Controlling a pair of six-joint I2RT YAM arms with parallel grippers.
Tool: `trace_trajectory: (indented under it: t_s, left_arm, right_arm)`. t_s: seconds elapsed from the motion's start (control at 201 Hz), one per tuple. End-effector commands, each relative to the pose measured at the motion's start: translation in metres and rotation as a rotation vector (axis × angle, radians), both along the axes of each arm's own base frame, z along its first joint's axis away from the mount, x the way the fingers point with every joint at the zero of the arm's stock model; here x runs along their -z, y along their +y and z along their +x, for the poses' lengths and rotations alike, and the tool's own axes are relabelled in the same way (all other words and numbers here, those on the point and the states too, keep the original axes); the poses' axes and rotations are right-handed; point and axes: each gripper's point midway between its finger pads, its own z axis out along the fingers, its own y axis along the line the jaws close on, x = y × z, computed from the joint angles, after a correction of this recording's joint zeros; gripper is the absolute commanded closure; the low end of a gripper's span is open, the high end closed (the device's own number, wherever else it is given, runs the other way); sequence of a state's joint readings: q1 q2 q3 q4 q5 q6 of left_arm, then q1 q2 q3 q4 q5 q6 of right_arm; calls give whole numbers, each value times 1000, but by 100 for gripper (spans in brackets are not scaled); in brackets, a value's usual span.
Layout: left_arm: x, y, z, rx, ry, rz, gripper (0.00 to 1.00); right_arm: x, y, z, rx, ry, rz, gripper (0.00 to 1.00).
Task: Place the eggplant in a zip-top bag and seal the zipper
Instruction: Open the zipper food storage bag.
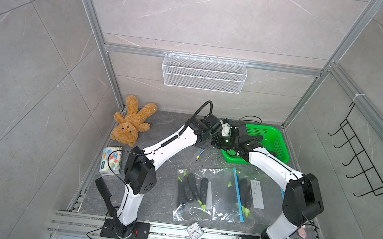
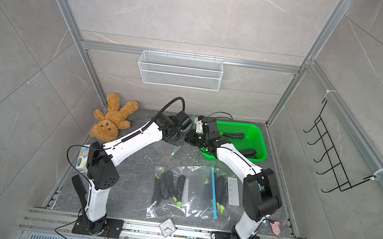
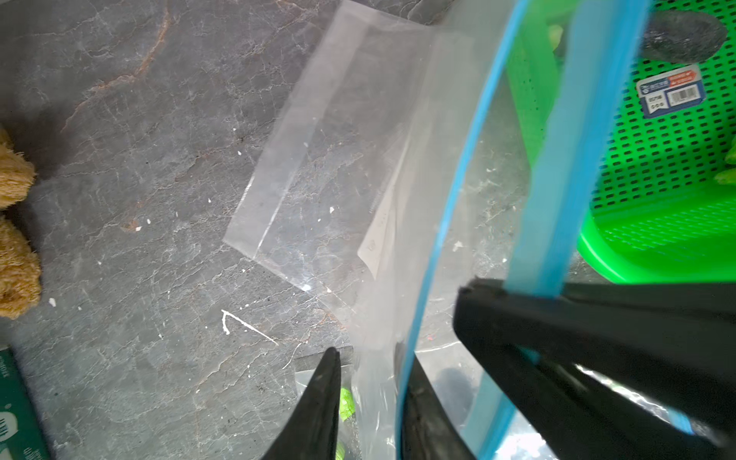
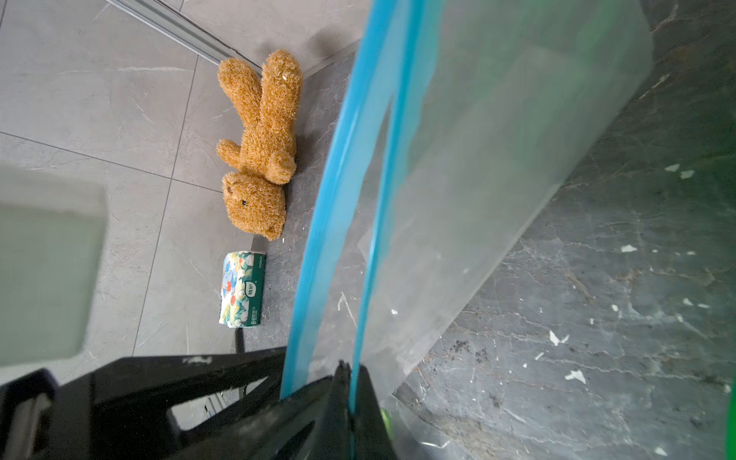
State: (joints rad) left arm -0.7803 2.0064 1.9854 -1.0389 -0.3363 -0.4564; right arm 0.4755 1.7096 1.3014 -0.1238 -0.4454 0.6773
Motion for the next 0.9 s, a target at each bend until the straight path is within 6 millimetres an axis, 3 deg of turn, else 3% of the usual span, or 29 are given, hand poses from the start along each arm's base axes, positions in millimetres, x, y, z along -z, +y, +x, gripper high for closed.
trace_trajectory:
  t_s: [0.0, 0.393, 0.607, 0.771, 0.896]
  left_arm:
    - [-15, 7, 1, -13, -42, 5, 73]
    - [-43, 15, 5, -5, -105, -20, 81]
    - [-46, 19, 9, -1, -114, -17, 100]
    - [-39, 19, 12, 7, -99, -20, 100]
    - [-33, 10, 12, 29, -81, -64, 84]
  right_arm:
    - [-4, -3, -12, -22, -3, -26, 100]
    - [15, -15, -24, -23, 50, -108, 100]
    - [8, -22, -30, -27, 43, -142, 100]
    - [2, -18, -33, -52, 44, -133, 100]
    - [0, -18, -34, -58, 47, -130, 100]
